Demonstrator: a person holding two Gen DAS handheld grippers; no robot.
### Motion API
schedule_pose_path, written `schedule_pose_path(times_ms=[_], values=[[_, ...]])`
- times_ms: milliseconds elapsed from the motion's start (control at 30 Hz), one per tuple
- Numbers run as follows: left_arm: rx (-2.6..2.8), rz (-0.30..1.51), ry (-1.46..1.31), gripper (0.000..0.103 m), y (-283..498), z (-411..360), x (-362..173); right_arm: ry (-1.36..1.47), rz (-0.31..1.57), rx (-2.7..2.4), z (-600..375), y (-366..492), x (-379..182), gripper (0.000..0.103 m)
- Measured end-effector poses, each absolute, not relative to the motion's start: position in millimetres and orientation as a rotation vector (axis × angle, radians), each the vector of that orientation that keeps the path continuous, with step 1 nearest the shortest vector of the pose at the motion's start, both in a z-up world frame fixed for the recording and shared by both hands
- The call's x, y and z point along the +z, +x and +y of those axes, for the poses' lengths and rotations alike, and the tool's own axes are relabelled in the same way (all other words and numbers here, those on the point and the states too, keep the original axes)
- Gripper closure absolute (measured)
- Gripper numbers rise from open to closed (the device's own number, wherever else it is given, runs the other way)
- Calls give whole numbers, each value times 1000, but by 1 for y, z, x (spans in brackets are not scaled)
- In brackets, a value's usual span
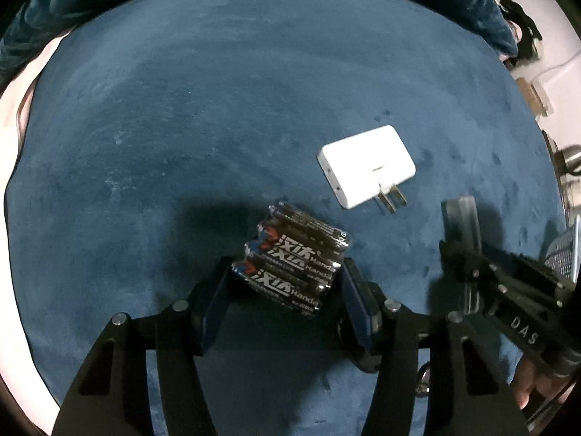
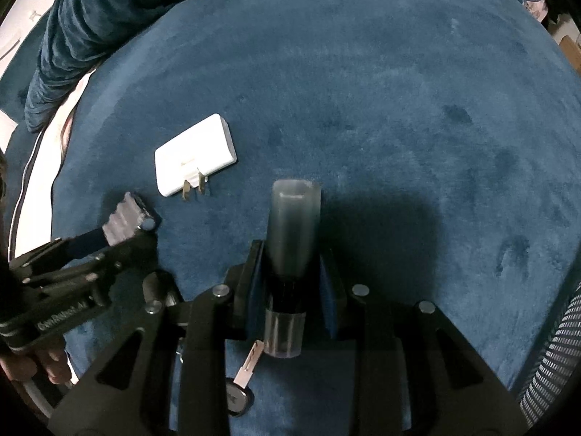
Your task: Organize rigid objects
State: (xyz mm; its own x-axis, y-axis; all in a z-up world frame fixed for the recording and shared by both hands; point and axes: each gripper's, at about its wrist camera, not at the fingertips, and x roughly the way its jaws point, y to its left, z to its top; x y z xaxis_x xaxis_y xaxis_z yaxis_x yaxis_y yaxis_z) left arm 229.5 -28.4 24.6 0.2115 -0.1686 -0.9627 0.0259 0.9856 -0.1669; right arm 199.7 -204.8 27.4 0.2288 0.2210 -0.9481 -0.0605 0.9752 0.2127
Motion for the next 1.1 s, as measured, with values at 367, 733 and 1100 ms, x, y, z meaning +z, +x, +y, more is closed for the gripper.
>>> schedule_pose_path(times_ms=[367,733,1100], values=[[-109,1363,-136,45,224,-20,36,113,1306,208,-199,187,37,75],[-103,1357,-153,46,179,-14,48,131,1283,233,-205,155,54,76],[-106,1320,-132,46,139,-28,70,148,1238,247,-211,114,84,76]])
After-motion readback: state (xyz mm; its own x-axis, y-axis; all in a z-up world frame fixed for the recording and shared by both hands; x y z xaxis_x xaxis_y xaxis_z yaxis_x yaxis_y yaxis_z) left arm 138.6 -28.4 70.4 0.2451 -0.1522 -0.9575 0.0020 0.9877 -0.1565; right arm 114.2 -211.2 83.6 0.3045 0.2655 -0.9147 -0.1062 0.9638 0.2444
